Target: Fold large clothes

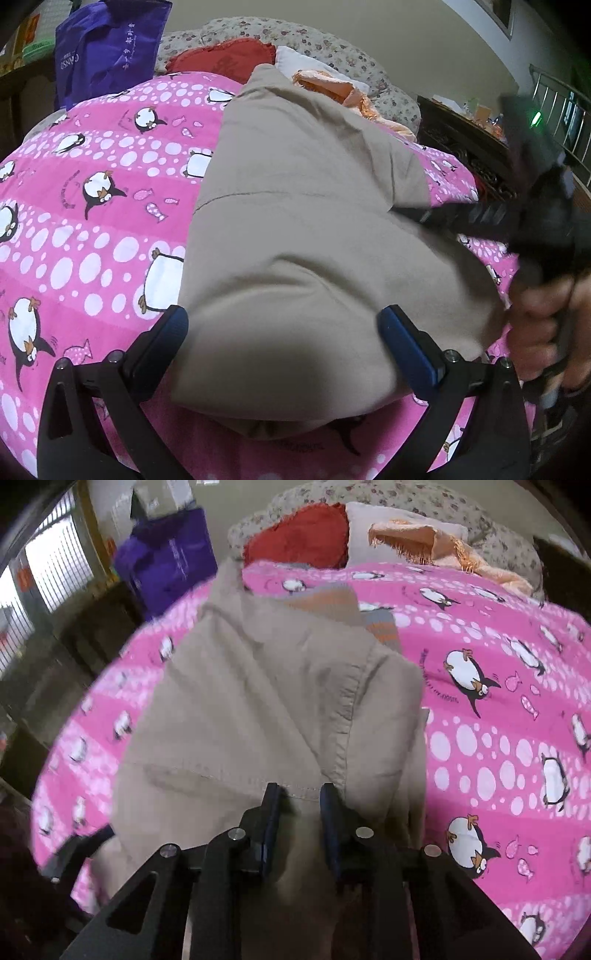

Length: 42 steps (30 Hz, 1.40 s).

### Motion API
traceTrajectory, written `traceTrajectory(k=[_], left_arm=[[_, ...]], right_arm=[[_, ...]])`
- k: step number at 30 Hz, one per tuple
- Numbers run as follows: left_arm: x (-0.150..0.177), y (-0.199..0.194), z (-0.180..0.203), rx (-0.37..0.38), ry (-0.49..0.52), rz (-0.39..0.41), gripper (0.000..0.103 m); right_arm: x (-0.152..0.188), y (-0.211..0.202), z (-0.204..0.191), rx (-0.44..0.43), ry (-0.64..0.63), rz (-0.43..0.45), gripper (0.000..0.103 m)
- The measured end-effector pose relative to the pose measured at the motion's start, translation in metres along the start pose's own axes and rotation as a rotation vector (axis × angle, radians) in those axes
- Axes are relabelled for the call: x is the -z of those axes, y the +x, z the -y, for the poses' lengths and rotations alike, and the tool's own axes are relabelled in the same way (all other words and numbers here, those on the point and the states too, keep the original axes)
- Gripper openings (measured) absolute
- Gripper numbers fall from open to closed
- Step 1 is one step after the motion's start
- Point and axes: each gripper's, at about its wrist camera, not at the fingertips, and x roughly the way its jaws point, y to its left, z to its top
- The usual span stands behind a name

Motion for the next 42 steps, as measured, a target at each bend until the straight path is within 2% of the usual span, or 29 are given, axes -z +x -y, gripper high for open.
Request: traceTrajectory(k=[3, 5, 6, 7, 11, 14, 15, 16, 18, 20, 22, 26, 28, 30, 32, 36, 37, 39, 41, 42], left_arm=[[0.0, 0.001, -0.002, -0.008, -0.015, 0.001, 0.103], [0.0, 0.001, -0.002, -0.017, -0.015, 0.002, 0.103], [0.0, 0.001, -0.001, -0.017, -0.015, 0.003, 0.103], [0.0, 0.001, -0.001, -0.017, -0.015, 0.004, 0.103], [0.0, 0.001, -0.003, -0.014, -0.019, 0.005, 0.103], [0.0, 0.0, -0.002, -0.009, -0.017, 0.011, 0.103], [0.0, 0.0, -0.002, -0.006, -0.014, 0.014, 0.103], [0.0, 0.0, -0.001, -0.005, -0.009, 0.017, 0.103], [0.0, 0.0, 0.0, -0.009, -0.003, 0.013, 0.103], [-0.001, 0.004, -0.003, 0.011, -0.016, -0.011, 0.103], [-0.004, 0.009, -0.011, 0.056, -0.06, -0.036, 0.103], [-0.005, 0.009, -0.01, 0.051, -0.054, -0.035, 0.103], [-0.005, 0.007, -0.012, 0.06, -0.063, -0.031, 0.103], [-0.003, 0.001, -0.014, 0.058, -0.078, -0.022, 0.103], [-0.007, -0.015, -0.015, 0.029, -0.075, -0.015, 0.103], [-0.034, -0.063, -0.006, 0.015, -0.031, 0.135, 0.103], [-0.046, -0.064, 0.001, 0.016, -0.003, 0.137, 0.103], [-0.064, -0.051, 0.012, 0.051, 0.03, 0.096, 0.103], [-0.069, -0.03, 0.018, 0.075, 0.035, 0.043, 0.103], [-0.066, -0.011, 0.021, 0.059, 0.036, -0.02, 0.103]], right_arm=[[-0.024, -0.032, -0.008, 0.018, 0.017, 0.126, 0.021], [-0.046, -0.042, -0.017, 0.006, 0.042, 0.173, 0.022], [-0.056, -0.04, -0.022, -0.011, 0.058, 0.176, 0.026], [-0.065, -0.034, -0.027, -0.036, 0.067, 0.166, 0.03], [-0.092, 0.016, -0.036, -0.057, 0.049, 0.112, 0.029], [-0.101, 0.059, -0.018, -0.01, 0.05, 0.042, 0.023], [-0.101, 0.076, -0.005, 0.006, 0.065, 0.02, 0.013], [-0.099, 0.084, 0.004, 0.008, 0.078, 0.025, 0.0], [-0.094, 0.091, 0.015, -0.045, 0.097, 0.058, 0.0], [-0.091, 0.093, 0.016, -0.057, 0.077, 0.085, 0.0], [-0.092, 0.095, 0.015, -0.054, 0.057, 0.092, 0.0], [-0.09, 0.087, 0.009, -0.027, 0.028, 0.094, 0.0], [-0.086, 0.07, 0.003, -0.004, 0.019, 0.11, 0.0], [-0.081, 0.046, -0.003, -0.01, 0.003, 0.143, 0.009], [-0.067, 0.008, -0.01, -0.021, -0.035, 0.193, 0.012], [-0.029, -0.047, -0.013, -0.01, -0.093, 0.23, 0.025], [-0.017, -0.054, -0.013, -0.026, -0.098, 0.227, 0.025], [0.002, -0.06, -0.013, -0.061, -0.085, 0.207, 0.025], [0.018, -0.057, -0.012, -0.052, -0.078, 0.184, 0.025], [0.029, -0.05, -0.009, -0.041, -0.064, 0.153, 0.025]])
